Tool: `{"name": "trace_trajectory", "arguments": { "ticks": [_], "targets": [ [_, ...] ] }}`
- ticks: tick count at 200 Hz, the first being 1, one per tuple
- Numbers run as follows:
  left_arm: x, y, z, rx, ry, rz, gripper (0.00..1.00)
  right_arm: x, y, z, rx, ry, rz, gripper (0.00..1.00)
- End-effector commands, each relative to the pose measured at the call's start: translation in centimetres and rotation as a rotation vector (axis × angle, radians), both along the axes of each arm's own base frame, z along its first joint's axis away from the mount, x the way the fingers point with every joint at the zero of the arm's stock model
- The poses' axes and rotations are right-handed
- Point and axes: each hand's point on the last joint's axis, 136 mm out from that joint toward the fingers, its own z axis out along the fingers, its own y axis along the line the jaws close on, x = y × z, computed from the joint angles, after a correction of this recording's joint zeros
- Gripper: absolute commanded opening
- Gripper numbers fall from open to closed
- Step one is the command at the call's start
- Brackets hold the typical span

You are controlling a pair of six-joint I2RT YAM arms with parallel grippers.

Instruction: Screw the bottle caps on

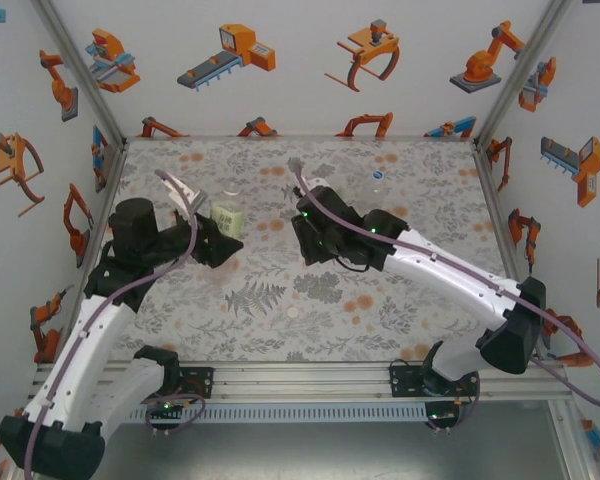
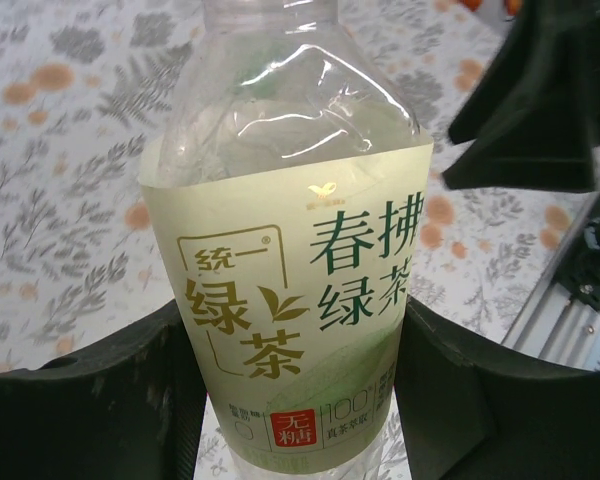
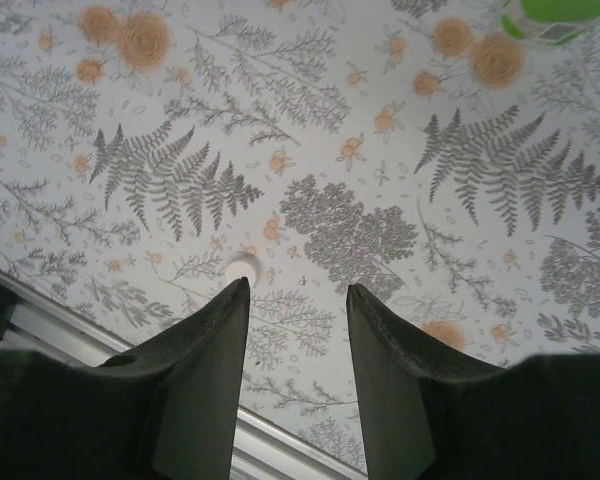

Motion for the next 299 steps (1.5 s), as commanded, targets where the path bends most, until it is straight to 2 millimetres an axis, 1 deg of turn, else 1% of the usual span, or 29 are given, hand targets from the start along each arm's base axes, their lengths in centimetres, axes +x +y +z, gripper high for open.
{"name": "trace_trajectory", "arguments": {
  "ticks": [1, 23, 49, 60, 101, 119, 149, 167, 193, 229, 256, 270, 299],
  "targets": [
    [-2.5, -0.8, 2.7, -0.101, -0.153, -0.109, 0.00, -1.5, 0.7, -1.7, 0.008, 0.060, -0.026, 0.43],
    [-3.6, -0.2, 4.0, -0.158, -0.261, -0.088, 0.00, -3.3, 1.3, -3.6, 0.005, 0.102, -0.022, 0.43],
    [-3.7, 1.2, 5.1, -0.216, -0.335, 0.015, 0.00, -4.8, 1.6, -6.3, -0.011, 0.153, -0.034, 0.42],
    [-3.6, 1.7, 5.3, -0.227, -0.343, 0.053, 0.00, -5.3, 1.7, -7.5, -0.017, 0.172, -0.037, 0.42],
    [-3.7, 2.3, 5.5, -0.250, -0.340, 0.087, 0.00, -6.0, 2.3, -11.1, -0.057, 0.217, -0.052, 0.41],
    [-3.7, 2.3, 5.7, -0.256, -0.334, 0.087, 0.00, -6.1, 2.7, -12.1, -0.083, 0.240, -0.043, 0.41],
    [-3.6, 2.5, 5.7, -0.256, -0.327, 0.106, 0.00, -6.4, 3.4, -13.8, -0.107, 0.261, -0.028, 0.41],
    [-3.2, 2.9, 5.6, -0.269, -0.319, 0.136, 0.00, -6.3, 3.7, -14.7, -0.116, 0.265, -0.023, 0.41],
    [-3.1, 2.8, 5.7, -0.283, -0.320, 0.135, 0.00, -6.3, 4.4, -15.7, -0.119, 0.270, -0.016, 0.41],
    [-3.2, 2.9, 5.5, -0.274, -0.310, 0.140, 0.00, -6.1, 4.9, -17.7, -0.143, 0.283, -0.027, 0.43],
    [-3.3, 3.0, 5.3, -0.273, -0.306, 0.142, 0.00, -5.7, 4.9, -18.1, -0.162, 0.275, -0.039, 0.44],
    [-3.5, 2.9, 5.5, -0.273, -0.310, 0.135, 0.00, -5.7, 4.8, -18.5, -0.171, 0.279, -0.043, 0.45],
    [-3.6, 3.0, 5.5, -0.270, -0.306, 0.138, 0.00, -5.7, 4.8, -19.3, -0.184, 0.289, -0.051, 0.46]
  ]
}}
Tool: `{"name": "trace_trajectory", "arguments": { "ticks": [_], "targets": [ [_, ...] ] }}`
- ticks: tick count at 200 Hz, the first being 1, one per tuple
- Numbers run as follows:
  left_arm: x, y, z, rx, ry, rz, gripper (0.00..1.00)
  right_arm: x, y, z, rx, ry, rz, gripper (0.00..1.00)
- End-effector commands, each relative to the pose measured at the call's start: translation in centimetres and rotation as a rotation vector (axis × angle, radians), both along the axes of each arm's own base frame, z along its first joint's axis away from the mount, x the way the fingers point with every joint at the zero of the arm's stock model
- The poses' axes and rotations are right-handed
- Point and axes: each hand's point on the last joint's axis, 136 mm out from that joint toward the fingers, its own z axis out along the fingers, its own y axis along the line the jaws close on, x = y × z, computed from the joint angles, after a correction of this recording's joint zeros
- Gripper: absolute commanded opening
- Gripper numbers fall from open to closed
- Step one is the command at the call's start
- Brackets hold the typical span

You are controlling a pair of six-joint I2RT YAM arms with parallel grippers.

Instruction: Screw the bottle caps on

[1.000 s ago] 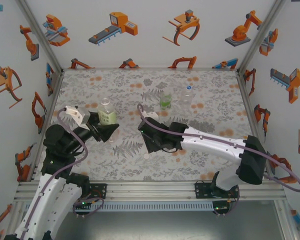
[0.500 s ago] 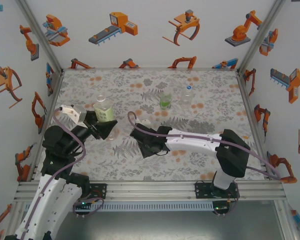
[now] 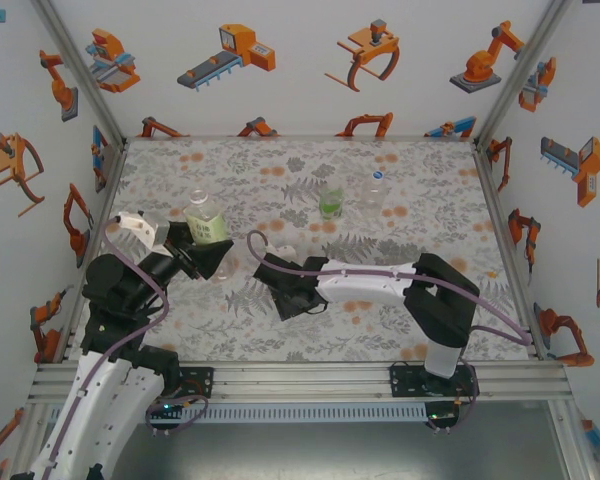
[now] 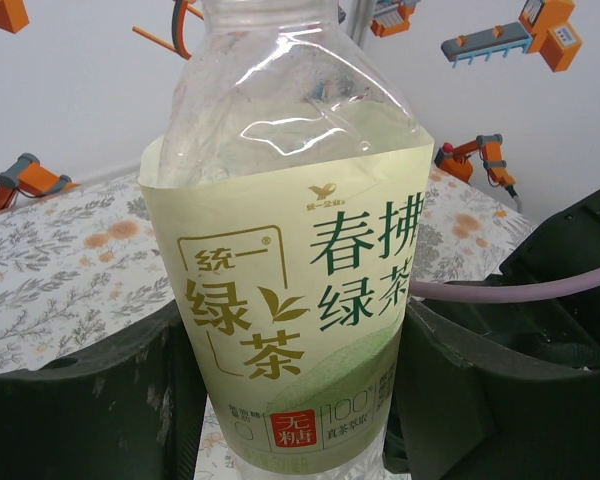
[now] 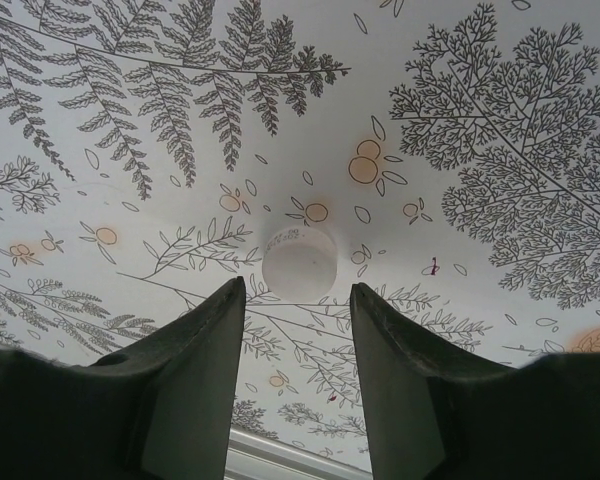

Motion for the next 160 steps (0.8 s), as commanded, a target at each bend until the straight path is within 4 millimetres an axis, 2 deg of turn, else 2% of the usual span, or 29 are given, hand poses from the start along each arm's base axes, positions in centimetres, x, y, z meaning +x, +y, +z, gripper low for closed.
{"name": "trace_trajectory", "arguments": {
  "ticks": [1, 54, 160],
  "targets": [
    [-0.3, 0.1, 0.4, -0.015, -0.009, 0.001, 0.00, 0.3, 0.5, -0.1, 0.001, -0.011, -0.016, 0.46],
    [-0.1, 0.0, 0.4, -0.014, 0.000, -0.004, 0.00, 0.5, 0.5, -1.0, -0.011, -0.010, -0.022, 0.45],
    [0.0, 0.0, 0.6, -0.018, 0.001, -0.004, 0.00, 0.6, 0.4, -1.4, -0.007, -0.001, -0.028, 0.42]
  ]
}}
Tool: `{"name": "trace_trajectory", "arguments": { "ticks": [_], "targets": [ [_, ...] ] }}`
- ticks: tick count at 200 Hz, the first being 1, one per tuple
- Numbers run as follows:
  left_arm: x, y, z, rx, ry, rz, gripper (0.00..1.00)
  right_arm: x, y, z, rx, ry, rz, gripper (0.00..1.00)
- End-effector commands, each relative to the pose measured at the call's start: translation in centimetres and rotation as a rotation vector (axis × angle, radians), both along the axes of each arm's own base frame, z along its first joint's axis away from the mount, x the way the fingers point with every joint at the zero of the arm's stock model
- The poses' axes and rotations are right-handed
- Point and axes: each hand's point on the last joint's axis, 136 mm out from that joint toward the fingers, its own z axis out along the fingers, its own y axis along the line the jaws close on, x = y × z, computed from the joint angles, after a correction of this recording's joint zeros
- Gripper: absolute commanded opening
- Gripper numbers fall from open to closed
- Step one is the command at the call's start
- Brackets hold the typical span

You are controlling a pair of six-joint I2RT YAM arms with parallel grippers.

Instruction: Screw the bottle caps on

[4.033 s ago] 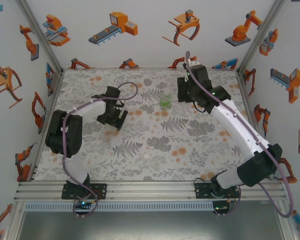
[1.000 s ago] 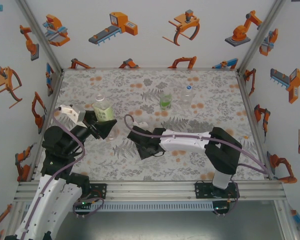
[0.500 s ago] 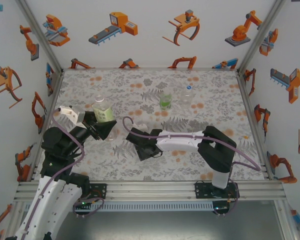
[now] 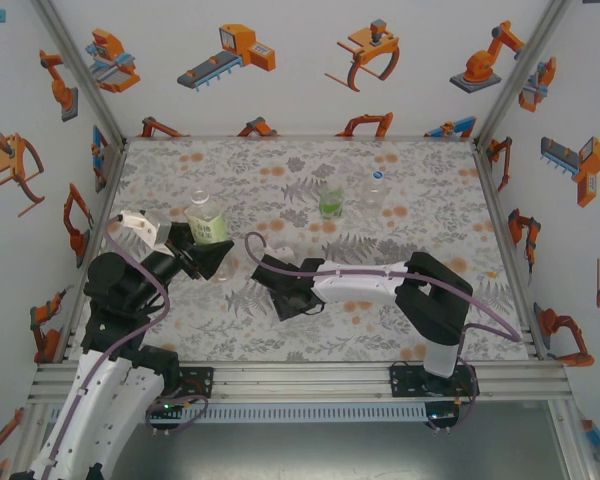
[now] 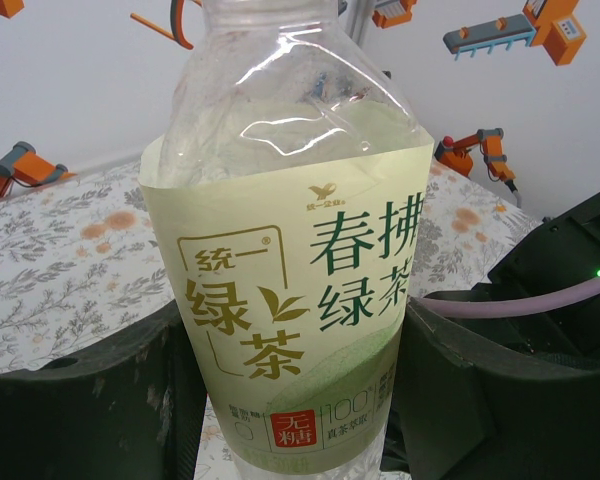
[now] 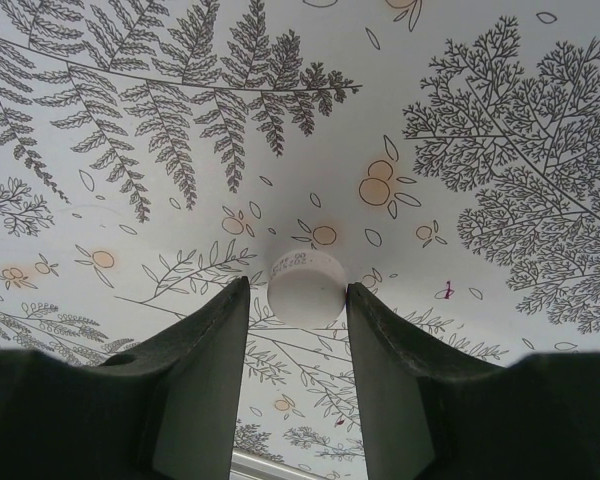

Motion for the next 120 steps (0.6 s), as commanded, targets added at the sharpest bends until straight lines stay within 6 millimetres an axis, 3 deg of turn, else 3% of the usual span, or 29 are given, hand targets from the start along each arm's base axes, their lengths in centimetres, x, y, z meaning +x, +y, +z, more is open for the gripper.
{"name": "trace_trajectory", "arguments": {
  "ticks": [1, 120],
  "targets": [
    [-0.23, 0.06, 0.99, -0.023, -0.019, -0.003, 0.00, 0.34, -0.10, -0.40, -0.008, -0.003, -0.024, 0.42],
    [-0.24, 0.10, 0.87, -0.021, -0.016, -0.001, 0.00, 0.32, -0.28, -1.13, -0.037, 0.022, -0.028, 0.40]
  ]
}}
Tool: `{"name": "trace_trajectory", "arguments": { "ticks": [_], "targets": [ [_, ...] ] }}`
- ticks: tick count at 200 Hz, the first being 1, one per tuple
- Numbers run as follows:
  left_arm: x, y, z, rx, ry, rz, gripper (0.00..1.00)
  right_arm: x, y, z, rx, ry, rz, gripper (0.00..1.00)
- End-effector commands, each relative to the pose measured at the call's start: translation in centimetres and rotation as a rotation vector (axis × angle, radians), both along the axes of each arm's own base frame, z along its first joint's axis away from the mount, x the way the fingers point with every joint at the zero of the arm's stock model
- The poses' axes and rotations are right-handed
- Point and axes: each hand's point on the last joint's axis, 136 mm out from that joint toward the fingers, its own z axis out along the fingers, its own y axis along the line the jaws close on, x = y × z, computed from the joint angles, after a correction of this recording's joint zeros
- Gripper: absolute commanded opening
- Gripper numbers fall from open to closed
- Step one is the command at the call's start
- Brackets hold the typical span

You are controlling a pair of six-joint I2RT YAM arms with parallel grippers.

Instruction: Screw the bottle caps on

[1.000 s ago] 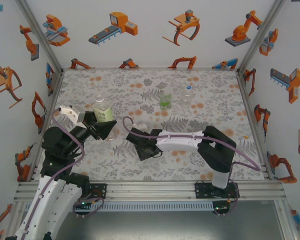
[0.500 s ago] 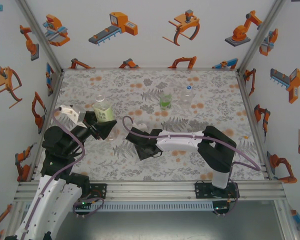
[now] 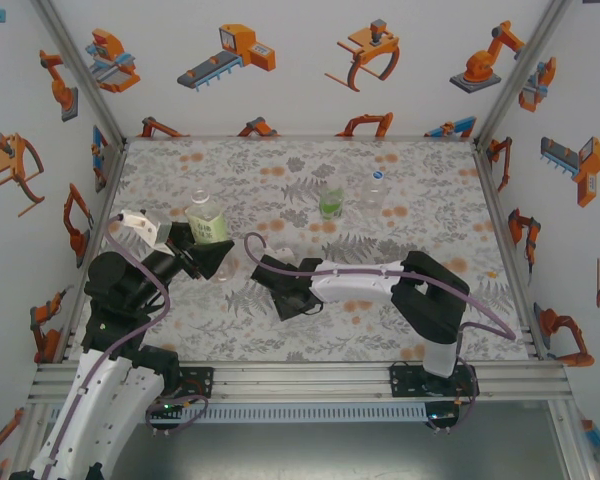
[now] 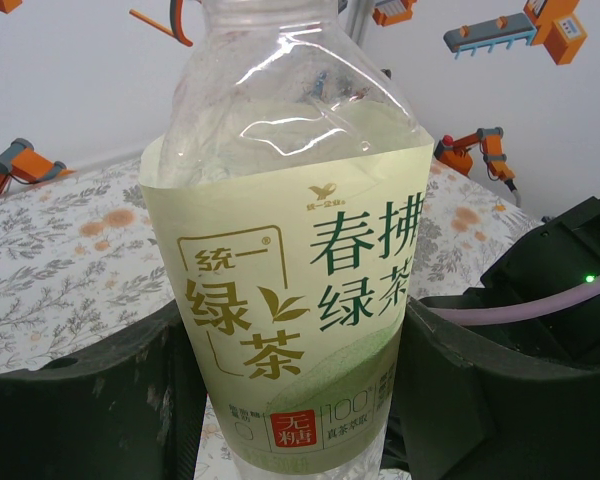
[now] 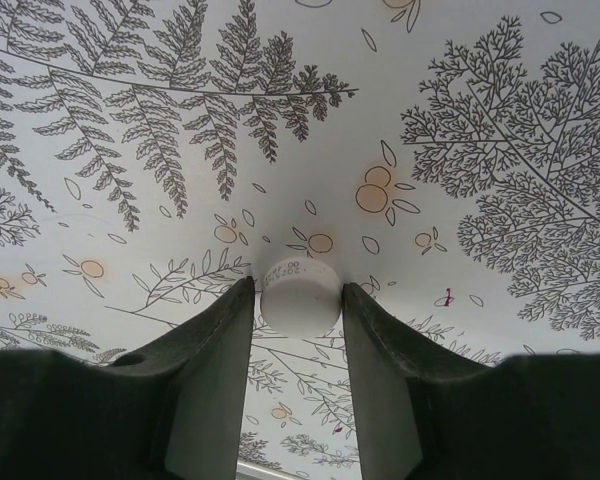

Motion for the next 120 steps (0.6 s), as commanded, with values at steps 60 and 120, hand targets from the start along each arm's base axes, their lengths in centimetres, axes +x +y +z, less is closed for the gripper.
{"name": "trace_trajectory", "arguments": {
  "ticks": [60, 120],
  "targets": [
    [-0.40, 0.12, 0.95, -0.019, -0.023, -0.002, 0.00, 0.20, -0.16, -0.34, -0.020, 0.013, -0.023, 0.37],
    [-0.32, 0.10, 0.75, -0.016, -0.015, -0.001, 0.00, -0.04, 0.08, -0.57, -0.027, 0.035, -0.014, 0.40]
  ]
}}
